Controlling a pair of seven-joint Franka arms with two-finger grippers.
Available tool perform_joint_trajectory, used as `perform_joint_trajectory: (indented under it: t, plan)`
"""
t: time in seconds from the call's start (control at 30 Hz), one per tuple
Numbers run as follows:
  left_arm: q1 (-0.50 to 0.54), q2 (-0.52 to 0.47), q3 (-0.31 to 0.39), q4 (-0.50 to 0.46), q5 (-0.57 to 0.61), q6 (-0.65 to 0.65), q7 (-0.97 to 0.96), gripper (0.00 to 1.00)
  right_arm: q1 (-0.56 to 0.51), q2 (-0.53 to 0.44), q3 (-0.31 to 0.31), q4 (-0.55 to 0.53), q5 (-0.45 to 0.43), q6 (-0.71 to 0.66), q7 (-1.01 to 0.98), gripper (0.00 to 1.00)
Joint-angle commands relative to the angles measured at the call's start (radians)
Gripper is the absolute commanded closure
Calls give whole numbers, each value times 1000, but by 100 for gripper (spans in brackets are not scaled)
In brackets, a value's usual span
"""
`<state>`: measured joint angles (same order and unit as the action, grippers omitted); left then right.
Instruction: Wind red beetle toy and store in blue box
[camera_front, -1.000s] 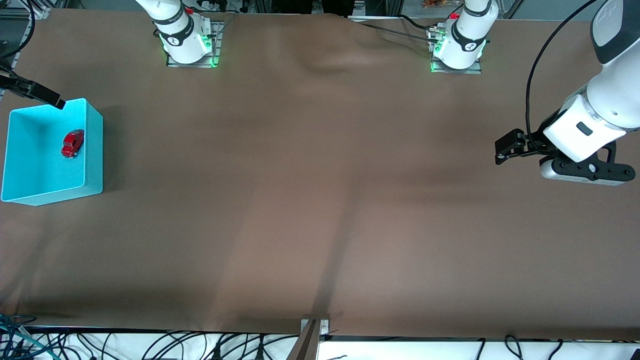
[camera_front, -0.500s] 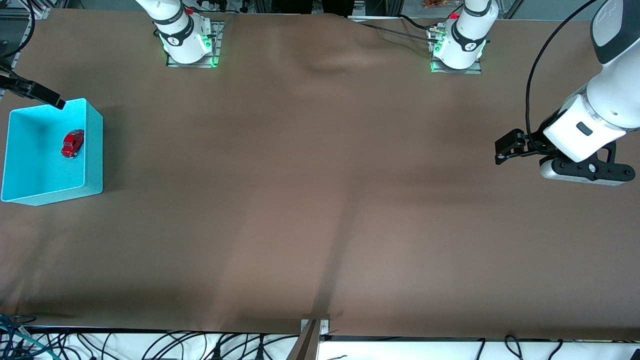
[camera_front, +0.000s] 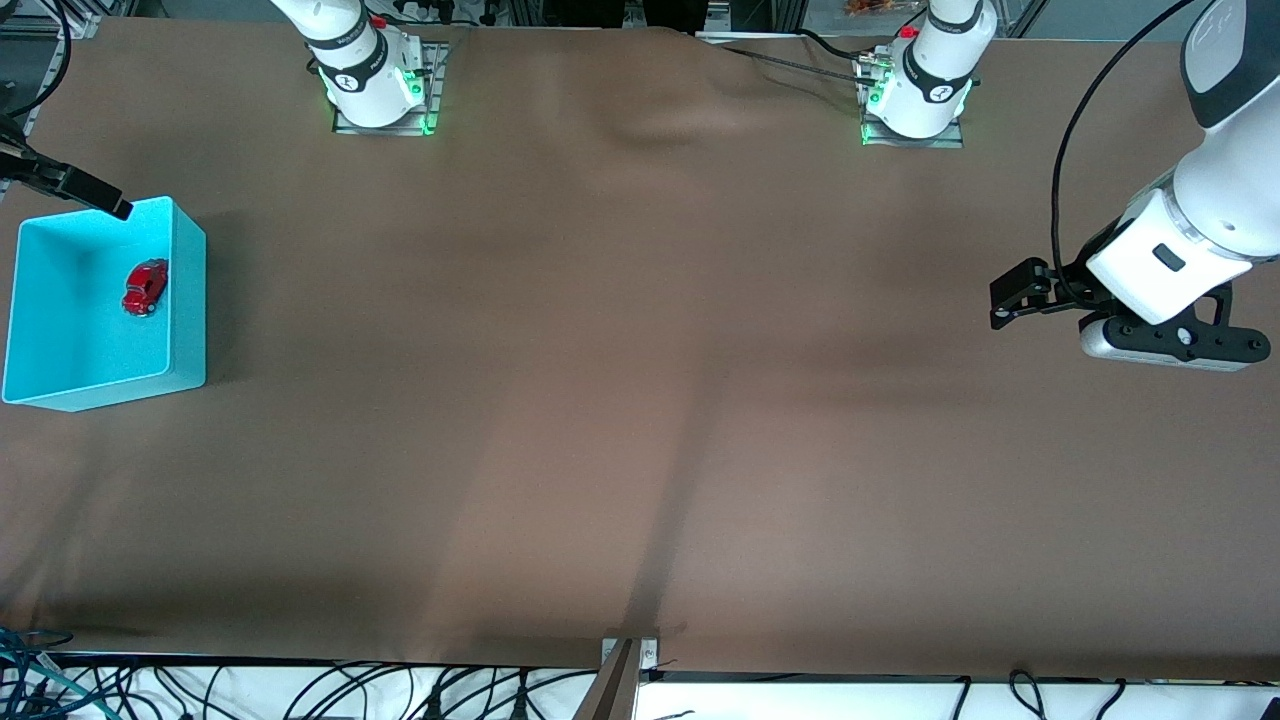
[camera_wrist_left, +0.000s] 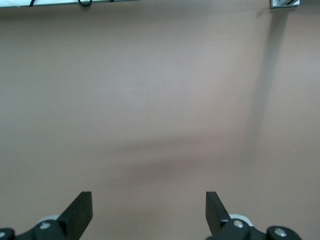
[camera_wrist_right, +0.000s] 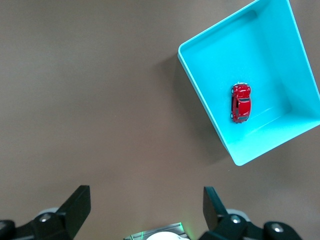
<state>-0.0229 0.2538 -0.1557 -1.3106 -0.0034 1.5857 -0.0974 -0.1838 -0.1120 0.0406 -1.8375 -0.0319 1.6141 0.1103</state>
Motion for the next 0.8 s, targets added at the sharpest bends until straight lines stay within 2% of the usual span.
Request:
perform_joint_trajectory:
  t: [0.0, 0.2, 0.77]
  plan:
    - [-2, -4, 2, 13, -1, -13, 19, 0, 106, 115, 84, 168, -9, -43, 11, 0]
    - [-2, -4, 1, 13, -1, -12, 19, 0, 104, 124, 82, 199, -13, -43, -55, 0]
    - [-2, -4, 1, 13, -1, -13, 19, 0, 101, 132, 79, 199, -39, -48, -147, 0]
